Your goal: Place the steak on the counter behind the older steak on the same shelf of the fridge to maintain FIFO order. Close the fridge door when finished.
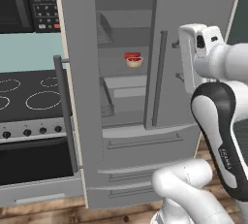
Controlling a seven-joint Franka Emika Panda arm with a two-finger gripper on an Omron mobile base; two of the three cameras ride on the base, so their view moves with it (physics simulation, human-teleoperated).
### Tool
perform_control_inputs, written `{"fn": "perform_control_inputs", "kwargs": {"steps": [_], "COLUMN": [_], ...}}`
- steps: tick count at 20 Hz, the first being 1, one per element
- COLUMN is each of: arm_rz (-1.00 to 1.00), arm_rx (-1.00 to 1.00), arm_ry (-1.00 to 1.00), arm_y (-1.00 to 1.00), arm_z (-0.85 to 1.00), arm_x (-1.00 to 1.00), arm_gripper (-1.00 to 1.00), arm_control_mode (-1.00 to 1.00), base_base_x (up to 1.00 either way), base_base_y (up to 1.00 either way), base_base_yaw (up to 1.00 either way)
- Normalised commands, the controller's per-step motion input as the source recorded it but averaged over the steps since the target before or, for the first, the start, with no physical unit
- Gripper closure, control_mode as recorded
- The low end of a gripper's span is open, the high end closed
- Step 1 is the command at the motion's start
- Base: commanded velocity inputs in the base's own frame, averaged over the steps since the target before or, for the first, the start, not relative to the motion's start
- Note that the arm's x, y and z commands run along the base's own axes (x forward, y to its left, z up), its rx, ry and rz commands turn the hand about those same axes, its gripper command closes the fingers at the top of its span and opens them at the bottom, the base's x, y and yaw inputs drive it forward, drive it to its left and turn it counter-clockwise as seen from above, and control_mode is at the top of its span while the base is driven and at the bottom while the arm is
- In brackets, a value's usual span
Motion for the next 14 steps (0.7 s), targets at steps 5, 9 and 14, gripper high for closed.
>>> {"fn": "perform_control_inputs", "kwargs": {"steps": [5, 9, 14], "arm_rz": [-0.02, 0.0, 0.0], "arm_rx": [-0.31, -0.34, -0.36], "arm_ry": [0.09, 0.0, 0.0], "arm_y": [0.13, 0.3, 0.69], "arm_z": [-0.53, -0.71, -0.95], "arm_x": [-0.02, -0.75, -0.49], "arm_gripper": [-1.0, -1.0, -1.0], "arm_control_mode": [-1.0, -1.0, -1.0], "base_base_x": [0.0, 0.0, 0.0], "base_base_y": [0.0, 0.0, 0.0], "base_base_yaw": [0.0, 0.0, 0.0]}}
